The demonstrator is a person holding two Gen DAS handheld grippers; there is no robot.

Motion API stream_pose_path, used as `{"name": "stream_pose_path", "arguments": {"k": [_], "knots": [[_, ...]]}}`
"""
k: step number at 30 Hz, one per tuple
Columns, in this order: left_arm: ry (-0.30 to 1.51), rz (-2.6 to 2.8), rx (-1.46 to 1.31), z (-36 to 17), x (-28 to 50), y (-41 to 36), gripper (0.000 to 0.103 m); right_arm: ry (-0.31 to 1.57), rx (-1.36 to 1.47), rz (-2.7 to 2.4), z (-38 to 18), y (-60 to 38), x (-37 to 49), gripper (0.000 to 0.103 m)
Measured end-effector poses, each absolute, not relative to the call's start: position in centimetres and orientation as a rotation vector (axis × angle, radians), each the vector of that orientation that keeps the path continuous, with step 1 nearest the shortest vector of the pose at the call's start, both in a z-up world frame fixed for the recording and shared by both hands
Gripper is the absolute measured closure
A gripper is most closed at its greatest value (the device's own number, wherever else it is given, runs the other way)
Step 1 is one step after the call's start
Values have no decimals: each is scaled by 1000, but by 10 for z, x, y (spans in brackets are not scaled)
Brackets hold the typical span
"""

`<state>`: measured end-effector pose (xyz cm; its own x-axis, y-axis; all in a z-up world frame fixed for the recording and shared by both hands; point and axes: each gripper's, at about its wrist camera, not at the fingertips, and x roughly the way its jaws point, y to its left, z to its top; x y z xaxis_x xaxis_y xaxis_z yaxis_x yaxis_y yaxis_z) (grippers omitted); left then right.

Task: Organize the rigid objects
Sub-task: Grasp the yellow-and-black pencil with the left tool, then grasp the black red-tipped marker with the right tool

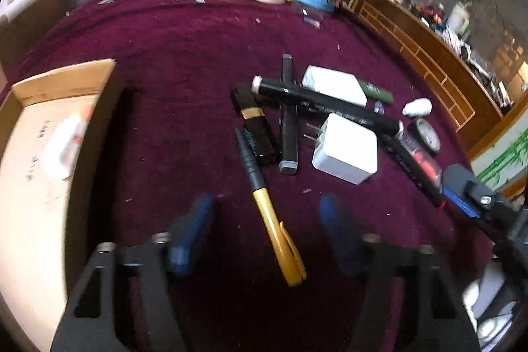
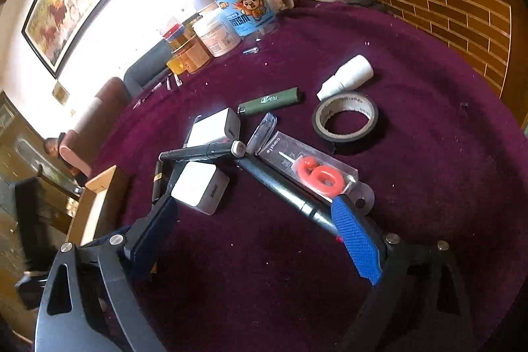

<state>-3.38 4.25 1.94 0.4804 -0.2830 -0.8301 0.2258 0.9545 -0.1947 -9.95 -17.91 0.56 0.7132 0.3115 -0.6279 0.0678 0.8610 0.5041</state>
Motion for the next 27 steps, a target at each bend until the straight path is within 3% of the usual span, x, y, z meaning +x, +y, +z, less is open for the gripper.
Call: {"name": "stream_pose_path", "arguments": {"k": [2,4,20,27], "knots": [[1000,-304,-31,19,-34,42,90,770,543,149,5,-181,-100,8],[998,-302,-35,18,-35,48,95,771,549,157,4,-181,-100,8],[1003,-339,-112,16,-49,65,97,778,511,153,5,-173,-101,7],[881,-459,-239,61,-90,95,97,803,523,146,4,-179,-103,8]]}}
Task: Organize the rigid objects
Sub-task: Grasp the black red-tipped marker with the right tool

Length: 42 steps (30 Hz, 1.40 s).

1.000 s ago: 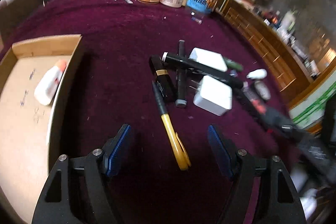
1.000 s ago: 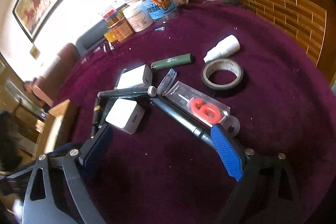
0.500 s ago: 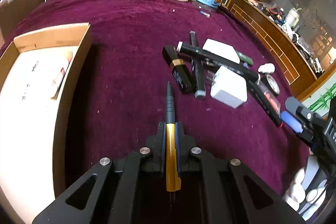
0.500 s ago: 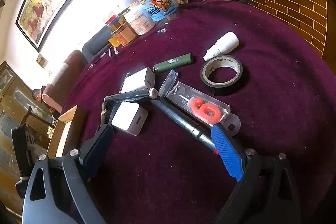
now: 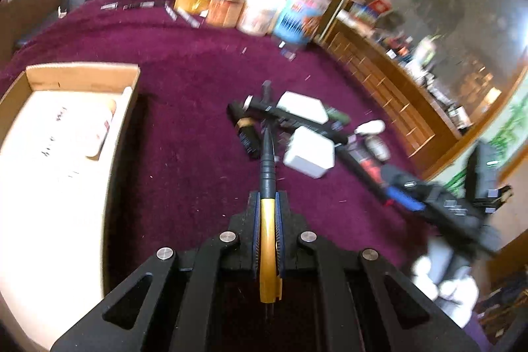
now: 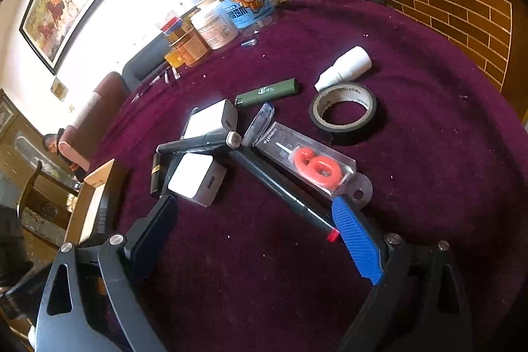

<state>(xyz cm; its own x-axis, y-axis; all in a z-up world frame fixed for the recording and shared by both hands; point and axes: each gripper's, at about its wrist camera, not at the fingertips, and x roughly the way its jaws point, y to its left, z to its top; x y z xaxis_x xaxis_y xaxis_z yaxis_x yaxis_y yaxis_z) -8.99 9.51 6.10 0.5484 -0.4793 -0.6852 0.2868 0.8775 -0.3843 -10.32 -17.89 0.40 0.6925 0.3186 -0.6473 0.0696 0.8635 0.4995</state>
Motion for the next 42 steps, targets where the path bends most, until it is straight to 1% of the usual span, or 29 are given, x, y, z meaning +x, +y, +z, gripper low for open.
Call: {"name": "stream_pose_path", "arguments": {"k": [4,9,12,14,16,18,20,24,25,26,27,29,31,32,35,41,42], "knots": [[833,-506,-306,79,-106,119,97,801,531,107,7,-198,-111,8],[819,-522,-358,82,-112,135,97,840,454,49,9,-214,-106,8],[831,-518,-377,78,-110,137,97,889,427,93,6,-204,-97,8],[841,-522,-390,75,-109,138,97,917,426,130,2,-192,-93,11],[843,-519,-391,74,-111,139,97,954,413,199,-3,-173,-91,11],[840,-515,-392,75,-112,140,97,967,337,241,-2,-153,-91,11],[838,-513,-396,76,-114,143,97,971,323,272,-1,-147,-91,11],[835,-512,-405,76,-115,145,97,983,246,193,-2,-142,-80,12],[835,-512,-404,75,-115,144,97,989,210,171,-3,-139,-76,18],[836,-512,-404,74,-115,143,97,990,165,146,-3,-135,-71,26],[840,-510,-402,73,-115,142,97,988,133,130,-3,-131,-68,32],[855,-508,-399,70,-115,140,97,983,67,100,-2,-124,-62,59],[877,-510,-392,67,-115,137,97,979,30,84,-1,-121,-59,70],[888,-508,-383,66,-116,134,97,976,25,83,-1,-120,-60,73],[935,-487,-344,57,-116,122,97,971,21,79,-2,-121,-61,75],[1019,-407,-180,26,-95,78,96,976,55,76,0,-122,-60,74],[1012,-401,-156,21,-91,72,97,977,56,75,0,-121,-58,74]]}}
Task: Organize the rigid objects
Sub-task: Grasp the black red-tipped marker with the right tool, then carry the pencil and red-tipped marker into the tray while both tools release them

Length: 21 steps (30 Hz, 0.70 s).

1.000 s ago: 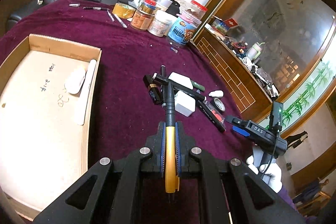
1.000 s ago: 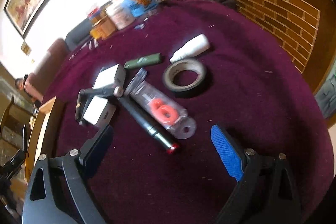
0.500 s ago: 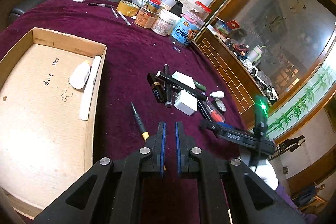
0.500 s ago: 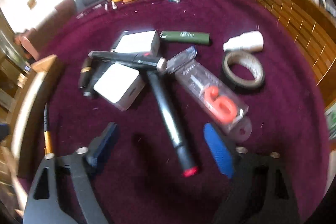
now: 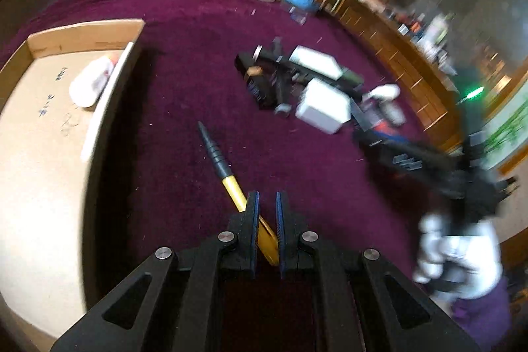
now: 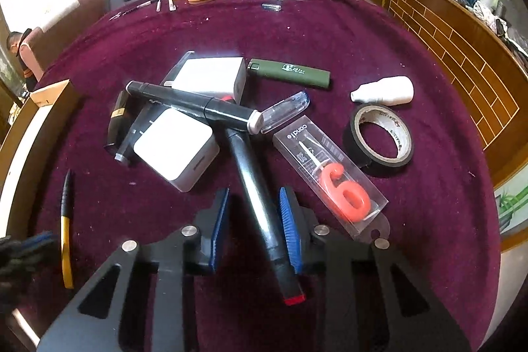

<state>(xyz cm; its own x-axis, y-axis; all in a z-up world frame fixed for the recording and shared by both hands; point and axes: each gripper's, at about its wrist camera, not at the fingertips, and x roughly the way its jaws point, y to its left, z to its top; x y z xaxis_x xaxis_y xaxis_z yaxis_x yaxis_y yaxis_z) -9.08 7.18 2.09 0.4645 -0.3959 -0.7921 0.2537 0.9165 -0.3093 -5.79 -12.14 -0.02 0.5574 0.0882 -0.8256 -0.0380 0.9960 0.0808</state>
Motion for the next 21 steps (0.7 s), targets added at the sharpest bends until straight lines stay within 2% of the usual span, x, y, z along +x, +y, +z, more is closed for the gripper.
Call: {"name": "stream_pose_path", "arguments": {"k": [3,4,5,13,19,21], "knots": [[1006,-384,-89,14,-85,60,103,982,51,79,0,-121,-57,76],[1011,-386,-89,15,-85,61,103,986,67,91,1,-123,-58,87],[1019,-403,-103,15,-87,64,103,991,93,111,1,-126,-60,90],[948,-516,-281,41,-108,106,103,966,366,261,8,-153,-90,91],[971,-468,-326,42,-105,118,103,954,342,299,15,-140,-96,91],[1023,-443,-304,33,-100,108,96,968,310,300,11,-132,-98,91]]}}
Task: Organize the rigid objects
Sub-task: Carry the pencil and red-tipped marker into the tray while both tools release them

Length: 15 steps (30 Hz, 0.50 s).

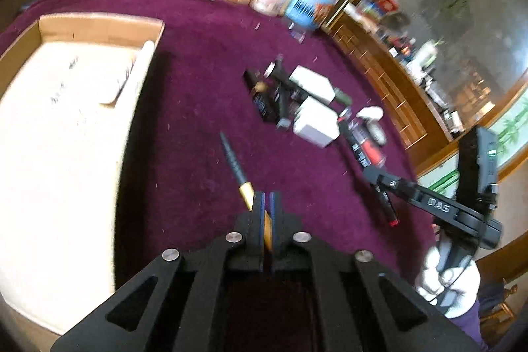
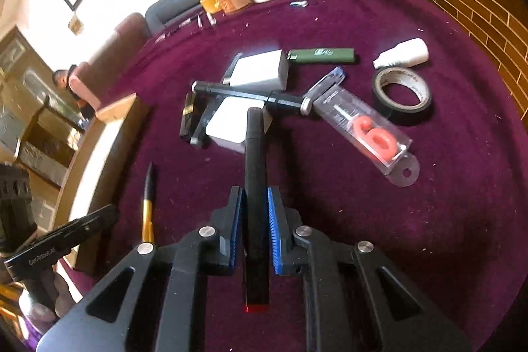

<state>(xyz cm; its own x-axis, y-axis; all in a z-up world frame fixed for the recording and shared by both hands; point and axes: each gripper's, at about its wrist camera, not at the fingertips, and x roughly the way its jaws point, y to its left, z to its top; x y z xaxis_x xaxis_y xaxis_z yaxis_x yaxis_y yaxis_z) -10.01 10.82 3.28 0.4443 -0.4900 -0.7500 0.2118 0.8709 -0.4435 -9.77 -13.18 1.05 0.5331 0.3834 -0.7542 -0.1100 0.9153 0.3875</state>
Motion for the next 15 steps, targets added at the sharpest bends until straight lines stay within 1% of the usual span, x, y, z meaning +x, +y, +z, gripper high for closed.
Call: {"name": "stream_pose_path", "arguments": {"k": [1,2,3,4,6,7,9,10,11,15], "knots": [[1048,-434,-289,28,-98,102,83,976,308,306,8,-128,-98,91],[1074,-411,-262,22,-95,95,66,983,309,312,6,-126,-99,91],[1078,-397,-247,19,-91,89,63,993,307,317,2,-122,-99,91],[1050,-382,-218,21,-90,84,57,1001,302,320,-1,-119,-98,91],[1018,-345,-103,21,-84,65,56,1011,291,327,-5,-113,-98,90],[998,-333,-48,21,-82,58,57,1012,280,325,-5,-109,-97,89],[961,-290,76,19,-80,45,73,1015,257,325,-5,-102,-95,89],[954,-281,99,18,-80,44,94,1015,237,321,-5,-97,-93,89],[962,-317,77,18,-80,48,96,1014,223,317,-5,-94,-92,88],[977,-369,-31,22,-85,72,97,984,107,289,-4,-78,-92,88]]}}
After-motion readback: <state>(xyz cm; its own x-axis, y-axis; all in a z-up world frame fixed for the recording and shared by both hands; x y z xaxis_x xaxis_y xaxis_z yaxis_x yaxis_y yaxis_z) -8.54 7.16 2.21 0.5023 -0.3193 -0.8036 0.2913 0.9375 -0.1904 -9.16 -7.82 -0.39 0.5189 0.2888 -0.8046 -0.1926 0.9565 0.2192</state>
